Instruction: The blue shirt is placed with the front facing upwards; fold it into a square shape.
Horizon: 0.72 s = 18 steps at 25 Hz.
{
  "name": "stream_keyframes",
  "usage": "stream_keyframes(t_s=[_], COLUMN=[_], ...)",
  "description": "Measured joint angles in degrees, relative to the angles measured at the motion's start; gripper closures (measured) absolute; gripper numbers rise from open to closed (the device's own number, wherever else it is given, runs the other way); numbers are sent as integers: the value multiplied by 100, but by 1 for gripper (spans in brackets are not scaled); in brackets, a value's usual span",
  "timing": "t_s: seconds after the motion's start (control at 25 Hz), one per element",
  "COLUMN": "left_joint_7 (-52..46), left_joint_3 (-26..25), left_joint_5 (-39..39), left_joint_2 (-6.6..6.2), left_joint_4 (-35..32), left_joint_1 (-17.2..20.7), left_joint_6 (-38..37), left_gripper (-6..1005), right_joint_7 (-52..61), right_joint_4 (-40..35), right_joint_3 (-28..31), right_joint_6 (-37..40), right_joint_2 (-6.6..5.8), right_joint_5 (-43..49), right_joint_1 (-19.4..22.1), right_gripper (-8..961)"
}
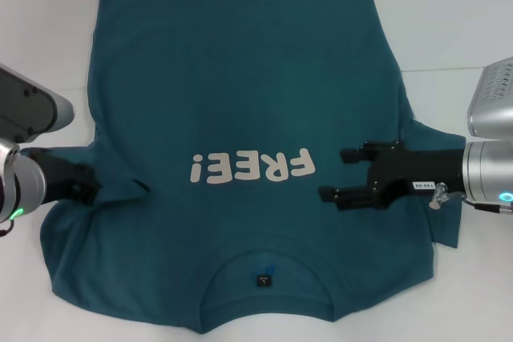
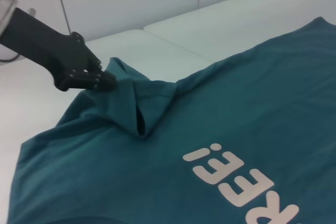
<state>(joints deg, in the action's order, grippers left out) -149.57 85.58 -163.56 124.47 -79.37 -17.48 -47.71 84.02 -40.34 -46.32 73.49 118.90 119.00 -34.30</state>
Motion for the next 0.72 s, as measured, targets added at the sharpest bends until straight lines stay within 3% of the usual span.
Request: stream_keyframes(t_s=[0.52,0.72], left_joint_7=[-79,-174], left_joint_3=[615,479], left_joint_5=[27,5], left_joint_2=[17,9], left_joint_4=[-884,-827], left_joint_1=[388,414], left_joint_6=[-369,-252], left_gripper=[935,916], right_joint_7=[187,205], right_joint_4=[0,-13], right_joint_3=[35,36], right_joint_6=[-403,-415], right_joint_2=[25,27], right_joint_5=[-42,-44], right_joint_1=[-10,0], right_gripper=[41,41])
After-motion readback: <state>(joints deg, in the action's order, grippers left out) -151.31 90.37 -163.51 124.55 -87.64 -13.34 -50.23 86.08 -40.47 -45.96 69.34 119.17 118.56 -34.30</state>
